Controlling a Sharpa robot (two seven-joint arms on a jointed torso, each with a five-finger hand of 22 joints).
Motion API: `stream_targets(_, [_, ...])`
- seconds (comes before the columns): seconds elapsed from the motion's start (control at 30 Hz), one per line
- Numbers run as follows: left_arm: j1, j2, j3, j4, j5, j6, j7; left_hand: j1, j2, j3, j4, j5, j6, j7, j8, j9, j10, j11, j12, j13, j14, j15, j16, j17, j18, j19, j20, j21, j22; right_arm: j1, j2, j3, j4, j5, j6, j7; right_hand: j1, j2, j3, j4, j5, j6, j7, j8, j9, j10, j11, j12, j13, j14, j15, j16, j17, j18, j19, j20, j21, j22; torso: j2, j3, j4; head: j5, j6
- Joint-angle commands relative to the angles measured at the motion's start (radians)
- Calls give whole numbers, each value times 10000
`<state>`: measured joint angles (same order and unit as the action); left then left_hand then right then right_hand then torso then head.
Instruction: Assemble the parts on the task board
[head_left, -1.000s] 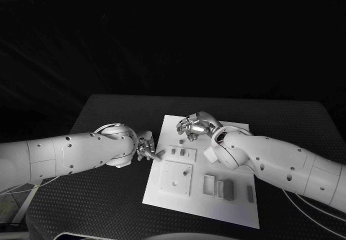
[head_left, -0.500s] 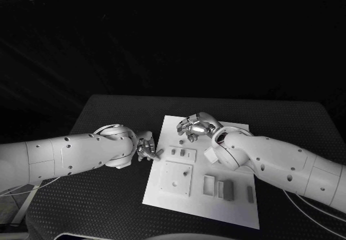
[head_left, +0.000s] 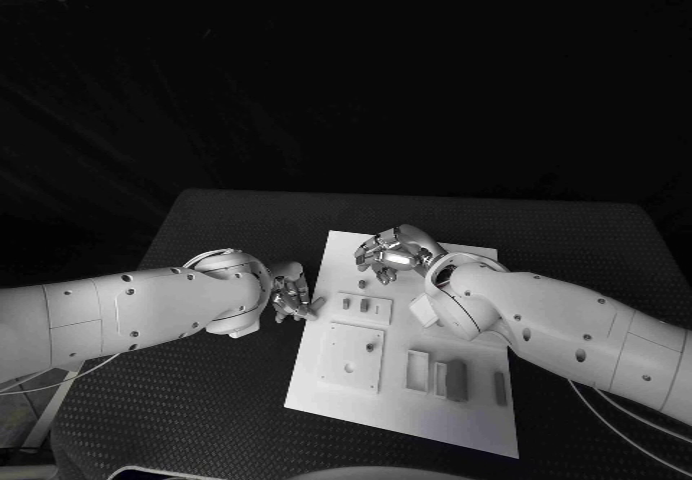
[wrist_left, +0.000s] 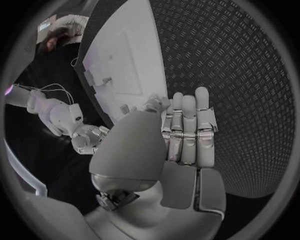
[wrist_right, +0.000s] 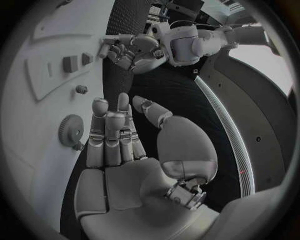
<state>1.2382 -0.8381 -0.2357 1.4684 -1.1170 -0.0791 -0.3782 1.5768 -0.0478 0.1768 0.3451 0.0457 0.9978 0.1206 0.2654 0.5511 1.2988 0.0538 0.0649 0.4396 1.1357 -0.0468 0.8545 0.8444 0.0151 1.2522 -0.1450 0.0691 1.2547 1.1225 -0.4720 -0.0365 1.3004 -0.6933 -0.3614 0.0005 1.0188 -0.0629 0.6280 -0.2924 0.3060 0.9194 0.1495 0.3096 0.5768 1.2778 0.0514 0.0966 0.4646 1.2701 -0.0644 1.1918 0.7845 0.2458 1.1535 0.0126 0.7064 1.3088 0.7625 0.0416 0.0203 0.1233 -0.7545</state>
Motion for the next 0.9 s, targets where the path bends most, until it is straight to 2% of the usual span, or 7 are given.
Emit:
stream_targets(0.03, [-50, -120, -31, -11, 193, -311, 219, 422, 613, 733, -573, 33, 6, -33, 71, 38, -73, 8, 31, 6, -51, -28, -25, -1, 108, -93, -15, 8, 19, -4, -19, 2, -4, -24, 230, 66, -2, 76, -57, 17, 25, -36, 21, -52, -6, -53, 0, -54, 1, -44, 36, 38, 6, 160, -89, 2, -1, 182, 0, -1, 0, -2, 0])
stream_targets(0.6, [28, -601, -14, 293, 194, -750, 781, 404, 675, 842, -654, 33, 71, -17, 150, 111, 0, -11, 67, 12, -24, -46, 8, 7, 125, -102, -32, 31, 70, -4, -139, 2, -108, -212, 697, 4, 3, 69, -77, 7, 26, -49, 26, -67, -10, -73, 5, -66, -2, -62, 40, 35, 4, 160, -110, 10, -10, 182, 2, -10, 1, -16, 70])
stream_targets(0.67, [59, -634, -13, 324, 194, -763, 834, 406, 671, 851, -660, 33, 73, -19, 155, 116, 10, -12, 70, 14, -18, -48, 12, 8, 126, -98, -34, 34, 75, -4, -140, 1, -130, -309, 795, -33, 1, 70, -80, 9, 26, -50, 27, -68, -11, -74, 6, -66, -3, -64, 41, 35, 3, 160, -112, 11, -11, 182, 4, -6, 3, -22, 84])
stream_targets(0.9, [312, -730, -11, 515, 126, -846, 920, 411, 656, 877, -676, 33, 84, -23, 171, 133, 40, -16, 78, 17, 11, -55, 30, 11, 129, -87, -37, 40, 87, -4, -105, 1, -195, -831, 1240, -155, -24, 60, -116, 12, 25, -78, 40, -94, -21, -105, 19, -85, -10, -86, 54, 34, 2, 160, -135, 25, -20, 182, 2, -7, 3, -26, 127])
